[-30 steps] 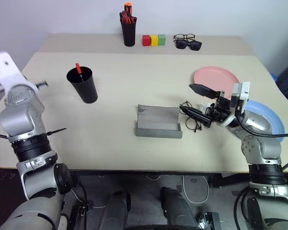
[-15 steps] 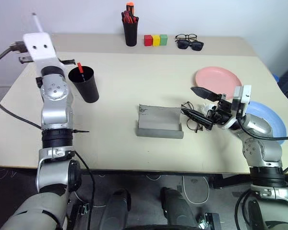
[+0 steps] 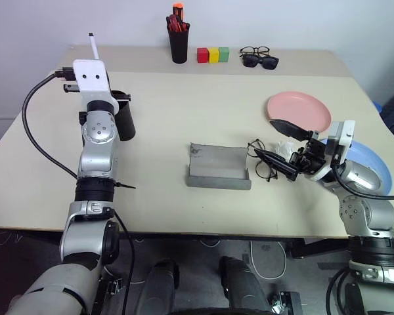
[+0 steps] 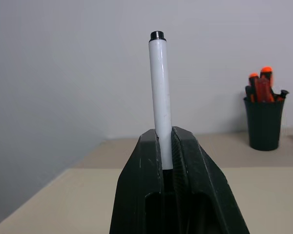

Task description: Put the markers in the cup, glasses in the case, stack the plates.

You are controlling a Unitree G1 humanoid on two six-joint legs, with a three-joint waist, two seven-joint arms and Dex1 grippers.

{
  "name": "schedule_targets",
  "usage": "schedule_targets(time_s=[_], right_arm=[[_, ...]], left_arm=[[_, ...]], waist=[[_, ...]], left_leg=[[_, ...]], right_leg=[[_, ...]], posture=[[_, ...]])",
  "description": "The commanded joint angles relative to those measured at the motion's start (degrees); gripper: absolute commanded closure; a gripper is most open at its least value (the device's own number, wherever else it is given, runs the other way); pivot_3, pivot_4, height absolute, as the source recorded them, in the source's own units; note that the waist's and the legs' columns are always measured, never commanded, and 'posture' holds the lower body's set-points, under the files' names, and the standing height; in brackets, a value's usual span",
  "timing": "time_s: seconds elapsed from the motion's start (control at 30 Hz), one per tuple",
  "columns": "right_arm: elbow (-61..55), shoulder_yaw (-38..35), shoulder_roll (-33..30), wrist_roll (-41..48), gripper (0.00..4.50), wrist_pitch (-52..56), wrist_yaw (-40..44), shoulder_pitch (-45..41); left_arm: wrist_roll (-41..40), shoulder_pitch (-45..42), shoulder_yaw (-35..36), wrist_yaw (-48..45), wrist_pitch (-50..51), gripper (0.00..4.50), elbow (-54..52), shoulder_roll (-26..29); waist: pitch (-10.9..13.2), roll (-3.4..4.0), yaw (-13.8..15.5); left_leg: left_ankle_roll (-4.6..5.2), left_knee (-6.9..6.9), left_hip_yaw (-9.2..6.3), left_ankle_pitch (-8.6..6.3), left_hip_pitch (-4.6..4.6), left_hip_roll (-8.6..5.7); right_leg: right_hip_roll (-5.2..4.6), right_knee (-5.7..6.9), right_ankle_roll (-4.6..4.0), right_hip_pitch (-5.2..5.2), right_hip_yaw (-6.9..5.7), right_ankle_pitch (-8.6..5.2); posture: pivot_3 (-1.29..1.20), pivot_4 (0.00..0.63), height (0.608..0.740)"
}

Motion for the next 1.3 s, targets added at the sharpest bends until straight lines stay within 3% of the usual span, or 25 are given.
schedule_targets(time_s=[0.03,0.33,0.47,0.63,0.67,1.03,1.17,1.3], right_arm=[[-2.56,-1.90,-1.02,1.39,0.00,-0.25,-0.15,0.11],[-2.35,-1.72,-1.26,1.49,0.00,-0.20,0.00,0.21],[-2.26,-1.63,-1.28,1.45,0.00,-0.20,0.08,0.13],[-2.04,-1.71,-1.46,1.45,0.00,-0.14,0.22,0.03],[-1.96,-1.73,-1.51,1.45,0.00,-0.11,0.24,-0.04],[-1.99,-1.68,-1.79,1.54,0.00,-0.01,0.19,-0.14],[-2.22,-1.85,-1.94,1.59,0.00,0.17,0.02,0.07],[-3.40,-3.27,-3.74,1.90,0.00,1.13,0.38,2.87]], left_arm=[[0.66,-0.10,-0.21,-0.29,-1.59,4.46,-1.70,0.22],[0.83,1.02,-0.18,-0.40,-1.25,4.46,-2.06,0.04],[0.87,1.90,-0.26,-0.33,-0.84,2.86,-2.85,-0.46],[0.81,2.52,-0.08,-0.49,-0.69,0.27,-3.68,-1.01],[0.74,2.56,-0.06,-0.55,-0.69,0.05,-3.85,-1.10],[-0.38,2.35,0.69,-1.12,-0.20,0.05,-5.79,-1.90],[-5.20,2.78,0.42,-6.17,0.77,0.05,-11.41,-3.33],[-14.46,6.86,-4.30,-18.03,14.69,0.05,-24.66,-4.43]], waist=[[0.00,0.00,0.07],[0.00,0.00,0.07],[0.00,0.00,0.15],[0.00,0.00,0.15],[0.00,0.00,0.13],[0.00,0.00,0.16],[0.00,0.00,0.16],[0.00,0.00,0.28]], left_leg=[[0.00,0.00,0.00,0.00,0.00,0.00],[0.00,0.00,0.00,0.00,0.00,0.00],[0.00,0.00,0.00,0.00,0.00,0.00],[0.00,0.00,-0.01,0.00,0.00,0.00],[0.00,0.00,-0.01,0.00,0.00,0.00],[0.00,0.00,0.00,0.00,0.00,0.00],[0.00,0.00,-0.01,0.00,0.00,0.00],[0.01,-0.01,-0.02,-0.01,-0.01,0.00]], right_leg=[[0.00,0.00,0.00,0.00,0.00,0.00],[0.00,0.00,0.00,0.00,0.00,0.00],[0.00,0.00,0.00,0.00,0.00,0.00],[0.00,0.00,0.00,0.00,0.00,0.00],[0.00,0.00,0.00,0.00,0.00,0.00],[0.00,0.00,0.00,0.01,0.00,0.00],[0.00,-0.01,0.00,0.00,0.00,0.00],[-0.01,-0.01,0.00,0.02,0.00,-0.01]], posture=[[0.00,0.150,0.740],[0.00,0.150,0.740],[0.00,0.150,0.740],[0.00,0.150,0.740],[0.00,0.150,0.740],[0.00,0.150,0.740],[0.00,0.150,0.740],[0.00,0.150,0.740]])
